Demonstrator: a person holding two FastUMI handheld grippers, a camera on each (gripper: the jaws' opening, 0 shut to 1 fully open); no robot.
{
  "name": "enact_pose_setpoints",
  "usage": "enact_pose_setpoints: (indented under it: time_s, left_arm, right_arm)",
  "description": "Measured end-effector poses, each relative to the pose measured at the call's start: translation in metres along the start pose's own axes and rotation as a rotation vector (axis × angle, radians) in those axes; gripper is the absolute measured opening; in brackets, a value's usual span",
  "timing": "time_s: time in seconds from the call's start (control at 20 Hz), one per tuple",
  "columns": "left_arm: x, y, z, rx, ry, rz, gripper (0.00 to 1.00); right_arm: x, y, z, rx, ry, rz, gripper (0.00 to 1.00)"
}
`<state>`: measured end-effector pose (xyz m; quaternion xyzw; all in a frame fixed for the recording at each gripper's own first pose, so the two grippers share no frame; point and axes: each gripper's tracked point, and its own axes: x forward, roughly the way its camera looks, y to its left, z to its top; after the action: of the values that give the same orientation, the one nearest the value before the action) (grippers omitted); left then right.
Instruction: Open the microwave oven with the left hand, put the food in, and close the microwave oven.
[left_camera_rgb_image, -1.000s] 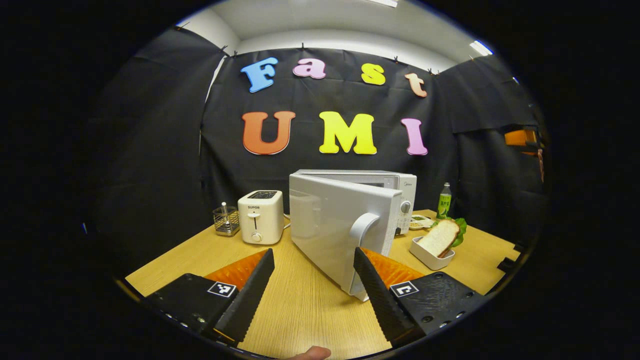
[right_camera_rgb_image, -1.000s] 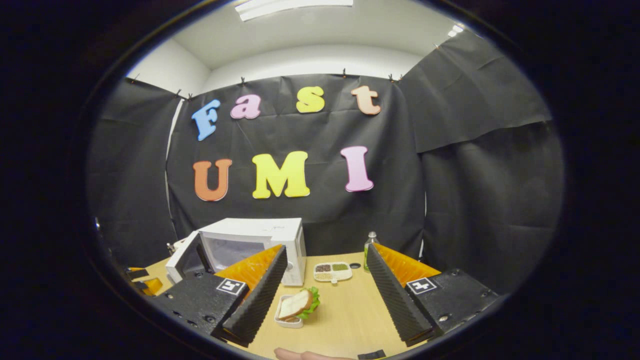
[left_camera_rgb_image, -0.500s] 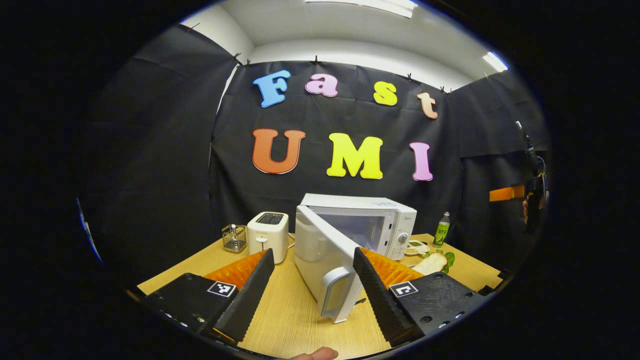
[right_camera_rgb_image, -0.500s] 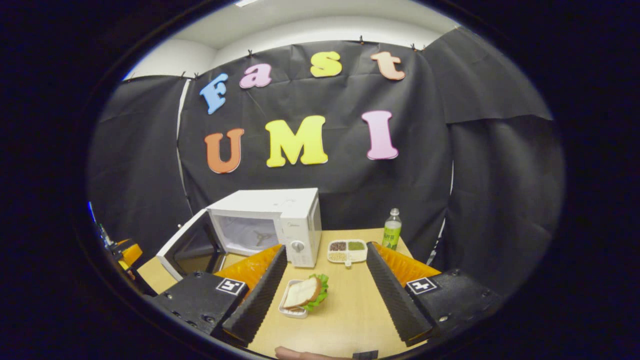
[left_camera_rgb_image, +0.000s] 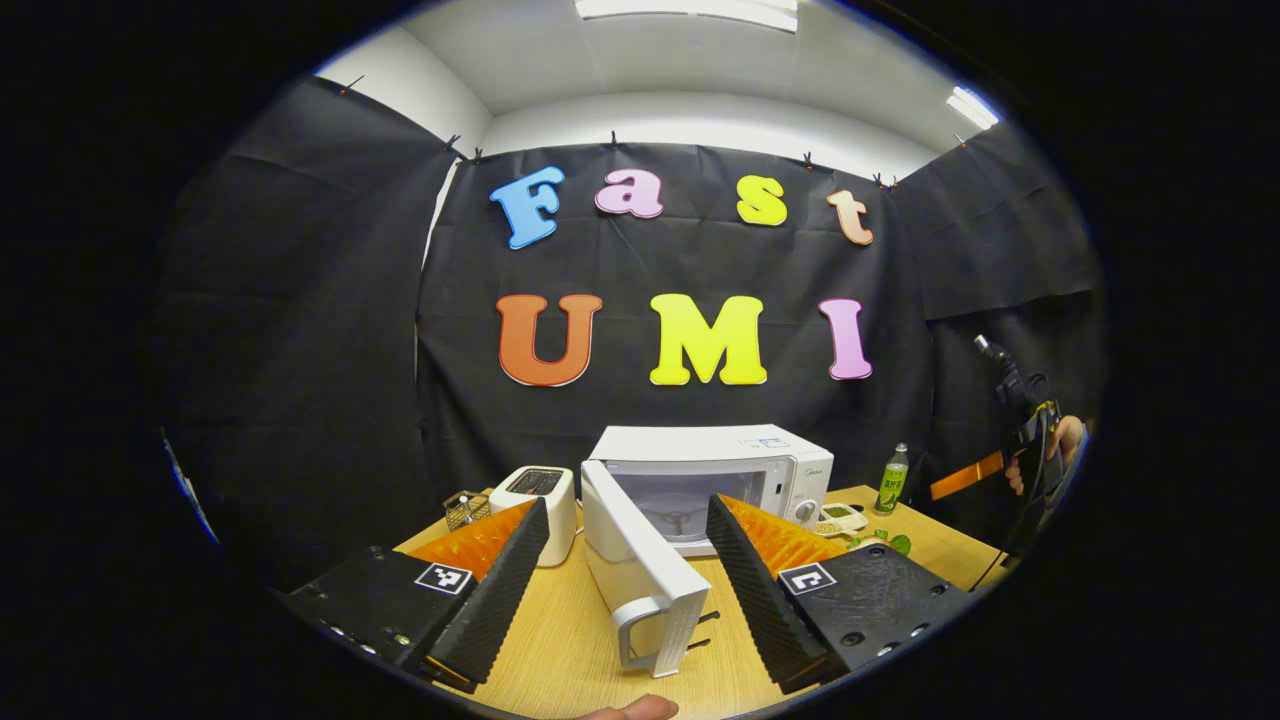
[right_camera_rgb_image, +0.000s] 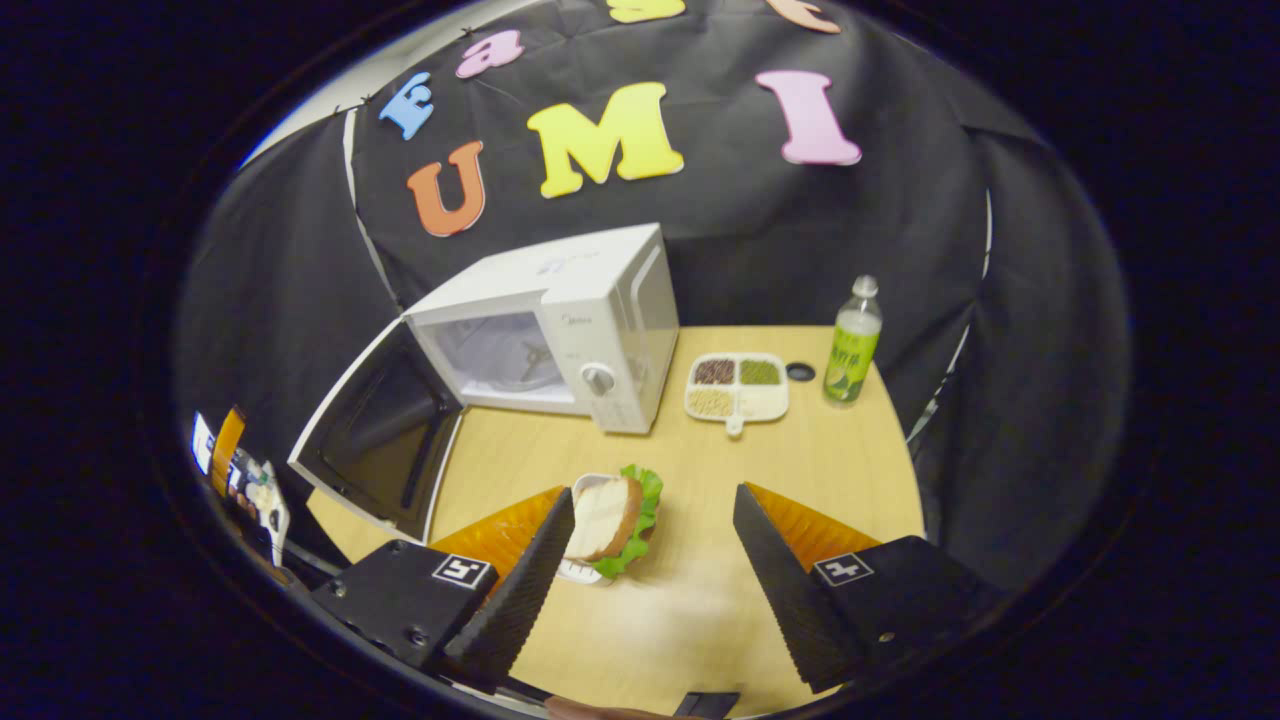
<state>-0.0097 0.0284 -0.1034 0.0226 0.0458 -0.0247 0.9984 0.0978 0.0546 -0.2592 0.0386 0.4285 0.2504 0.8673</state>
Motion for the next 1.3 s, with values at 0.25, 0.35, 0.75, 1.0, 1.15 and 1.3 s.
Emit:
enact_pose_setpoints:
  time_s: [0.25, 0.35, 0.75, 1.0, 1.15, 1.3]
  left_arm:
    - [0.015, -0.021, 0.02, -0.018, -0.041, -0.019, 0.95]
    - [0.018, -0.023, 0.016, -0.015, -0.024, -0.019, 0.95]
    - [0.004, -0.021, 0.03, -0.049, -0.081, -0.047, 0.95]
    - [0.002, -0.018, 0.024, -0.062, -0.067, -0.049, 0.95]
    - [0.0, -0.011, 0.019, -0.053, -0.06, -0.041, 0.95]
    - [-0.002, -0.006, 0.016, -0.059, -0.059, -0.052, 0.95]
  right_arm:
    - [0.051, 0.007, -0.038, 0.219, 0.24, 0.237, 0.87]
    - [0.066, 0.004, -0.041, 0.264, 0.278, 0.275, 0.85]
    - [0.09, 0.011, -0.057, 0.507, 0.403, 0.454, 0.44]
    - [0.075, 0.017, -0.054, 0.466, 0.372, 0.441, 0.34]
    - [0.057, 0.02, -0.046, 0.364, 0.312, 0.373, 0.34]
    - [0.041, 0.032, -0.036, 0.244, 0.242, 0.315, 0.35]
